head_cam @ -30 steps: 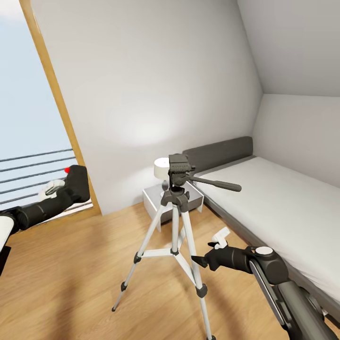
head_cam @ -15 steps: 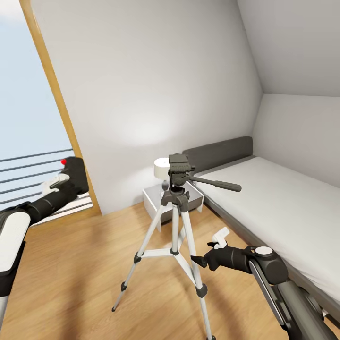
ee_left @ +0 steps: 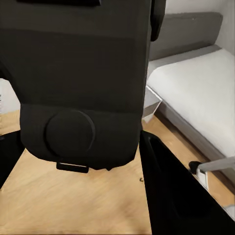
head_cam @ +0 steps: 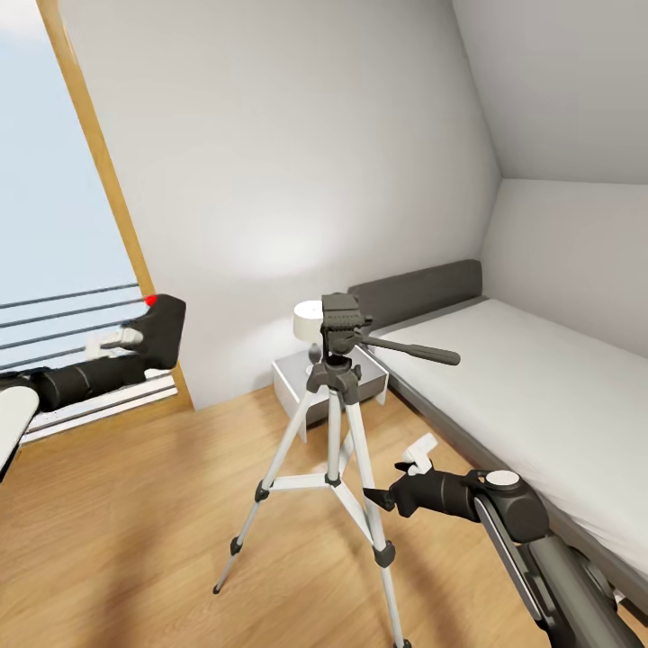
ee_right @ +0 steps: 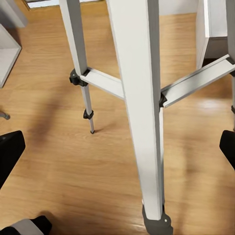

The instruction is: Attach the digital camera to the camera tripod in the bedroom.

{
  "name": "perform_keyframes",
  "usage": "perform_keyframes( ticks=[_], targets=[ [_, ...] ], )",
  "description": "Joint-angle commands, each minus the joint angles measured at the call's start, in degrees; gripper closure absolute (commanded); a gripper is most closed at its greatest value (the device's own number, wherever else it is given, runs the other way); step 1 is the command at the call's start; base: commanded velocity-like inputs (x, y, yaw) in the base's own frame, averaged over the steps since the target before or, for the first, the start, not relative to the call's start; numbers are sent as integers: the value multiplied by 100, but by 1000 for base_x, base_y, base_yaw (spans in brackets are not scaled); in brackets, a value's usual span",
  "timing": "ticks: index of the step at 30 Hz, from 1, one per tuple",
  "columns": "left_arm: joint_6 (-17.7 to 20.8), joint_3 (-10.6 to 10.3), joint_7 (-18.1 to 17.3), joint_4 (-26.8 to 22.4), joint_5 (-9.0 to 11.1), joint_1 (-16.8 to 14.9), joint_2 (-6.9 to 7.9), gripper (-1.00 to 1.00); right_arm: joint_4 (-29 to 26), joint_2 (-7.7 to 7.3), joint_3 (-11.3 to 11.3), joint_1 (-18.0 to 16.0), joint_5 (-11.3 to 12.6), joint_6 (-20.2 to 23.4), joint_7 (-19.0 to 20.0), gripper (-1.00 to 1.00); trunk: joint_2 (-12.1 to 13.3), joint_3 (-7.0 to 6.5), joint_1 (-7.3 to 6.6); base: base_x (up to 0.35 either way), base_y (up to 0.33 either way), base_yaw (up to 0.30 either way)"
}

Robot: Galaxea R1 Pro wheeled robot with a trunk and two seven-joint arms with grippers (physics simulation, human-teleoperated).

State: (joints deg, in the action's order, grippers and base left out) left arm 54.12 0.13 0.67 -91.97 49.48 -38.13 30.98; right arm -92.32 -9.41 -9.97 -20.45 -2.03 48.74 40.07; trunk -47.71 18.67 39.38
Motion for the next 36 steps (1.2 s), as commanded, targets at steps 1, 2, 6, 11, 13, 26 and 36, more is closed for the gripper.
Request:
perform_keyframes(
  ticks=[1, 2, 6, 11, 13, 26, 36],
  targets=[
    [72, -136, -138, -4, 2, -82, 160, 100, -6, -4, -3, -5, -23, 26, 26, -100, -6, 8, 1, 0, 0, 0],
    [107, -270, -275, -4, 1, -163, 312, 100, -6, -5, -4, -5, -23, 27, 26, -100, -6, 8, 1, 0, 0, 0],
    [205, -634, -732, -5, -1, -413, 677, 100, -5, -2, -1, -4, -23, 27, 26, -100, -6, 8, 1, 0, 0, 0],
    [311, -1013, -1338, -5, -22, -766, 955, 100, -5, 9, -1, 1, -24, 26, 23, -100, -6, 8, 1, 0, 0, 0],
    [339, -1178, -1568, -5, -103, -914, 1061, 100, -5, 17, 1, 2, -25, 24, 21, -100, -6, 8, 1, 0, 0, 0],
    [380, -1938, -2574, -5, -694, -1720, 1263, 100, -3, 319, 46, 36, -25, -25, 19, -100, -6, 8, 1, 0, 0, 0],
    [347, -2889, -2832, -6, -998, -2571, 1286, 100, 21, 526, 61, 97, 14, -296, -207, -100, -6, 8, 1, 0, 0, 0]
  ],
)
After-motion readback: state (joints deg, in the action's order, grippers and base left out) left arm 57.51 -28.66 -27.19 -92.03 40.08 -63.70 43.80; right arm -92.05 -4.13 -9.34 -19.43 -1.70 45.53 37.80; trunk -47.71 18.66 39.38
